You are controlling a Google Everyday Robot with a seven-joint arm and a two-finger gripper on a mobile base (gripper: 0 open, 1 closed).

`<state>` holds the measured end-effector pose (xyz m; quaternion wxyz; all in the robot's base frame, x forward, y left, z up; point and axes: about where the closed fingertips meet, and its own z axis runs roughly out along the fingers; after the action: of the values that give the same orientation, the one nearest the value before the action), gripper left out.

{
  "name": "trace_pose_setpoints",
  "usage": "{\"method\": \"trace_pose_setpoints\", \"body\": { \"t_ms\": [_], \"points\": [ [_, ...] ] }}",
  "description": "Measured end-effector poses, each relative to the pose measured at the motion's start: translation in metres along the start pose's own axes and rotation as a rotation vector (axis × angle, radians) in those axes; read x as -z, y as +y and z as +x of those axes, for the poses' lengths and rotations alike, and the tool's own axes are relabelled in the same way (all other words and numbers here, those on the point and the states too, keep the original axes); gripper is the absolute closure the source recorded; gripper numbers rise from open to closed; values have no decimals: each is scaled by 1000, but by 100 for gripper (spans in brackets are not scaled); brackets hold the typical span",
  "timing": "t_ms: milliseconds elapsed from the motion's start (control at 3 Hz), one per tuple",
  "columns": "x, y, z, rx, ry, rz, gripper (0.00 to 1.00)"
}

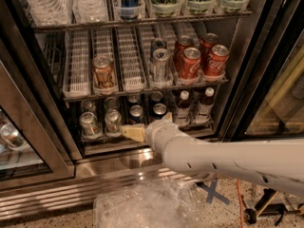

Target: Pick pepsi can from bottom shelf of fridge

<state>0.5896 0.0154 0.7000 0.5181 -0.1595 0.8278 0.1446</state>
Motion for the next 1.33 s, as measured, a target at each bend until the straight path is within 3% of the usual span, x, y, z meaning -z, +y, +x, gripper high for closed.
{"method": "trace_pose_setpoints", "body": {
  "t_ms": [333,1000,1333],
  "points": [
    [-4,-1,5,-22,-3,2,0],
    [-36,-21,23,-107,-101,13,0],
    [-48,-30,29,-107,-164,12,0]
  ]
}}
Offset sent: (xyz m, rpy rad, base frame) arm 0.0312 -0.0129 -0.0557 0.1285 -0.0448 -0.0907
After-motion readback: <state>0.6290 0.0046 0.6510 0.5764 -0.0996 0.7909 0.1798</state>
